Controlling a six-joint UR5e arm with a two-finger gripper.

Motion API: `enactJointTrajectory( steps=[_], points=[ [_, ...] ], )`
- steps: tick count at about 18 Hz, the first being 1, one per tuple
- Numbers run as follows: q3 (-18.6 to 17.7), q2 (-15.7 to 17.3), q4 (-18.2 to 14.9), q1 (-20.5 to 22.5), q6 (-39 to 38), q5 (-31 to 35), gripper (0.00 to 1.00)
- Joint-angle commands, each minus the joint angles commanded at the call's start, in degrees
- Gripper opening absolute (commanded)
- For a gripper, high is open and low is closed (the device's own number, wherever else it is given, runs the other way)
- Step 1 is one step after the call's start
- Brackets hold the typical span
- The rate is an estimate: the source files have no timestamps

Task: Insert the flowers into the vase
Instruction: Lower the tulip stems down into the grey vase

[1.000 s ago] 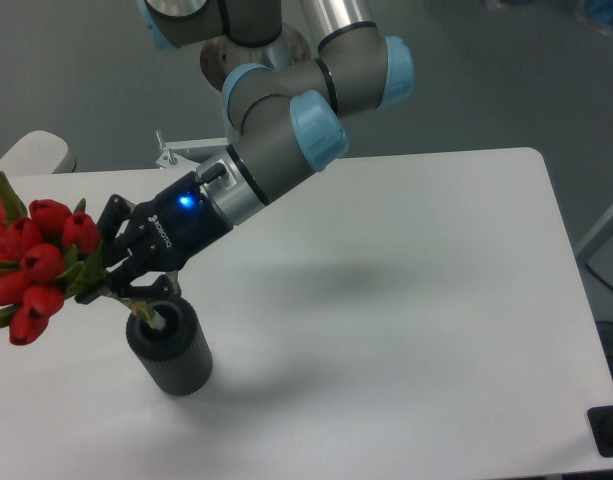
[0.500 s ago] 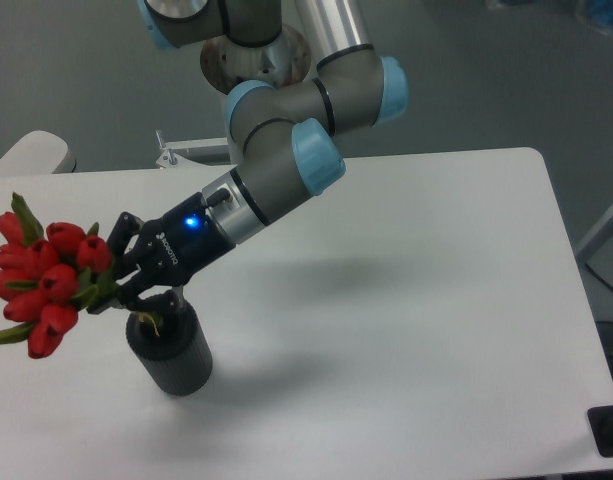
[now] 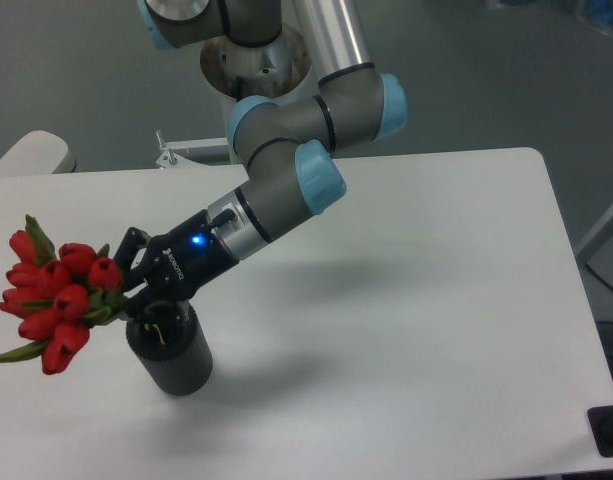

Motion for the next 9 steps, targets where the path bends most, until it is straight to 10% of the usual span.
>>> enactJointTrajectory(
  steps=[9],
  points=[
    [0.1, -1.3, 0.0, 1.1, 1.8, 0.0, 0.22]
  ],
)
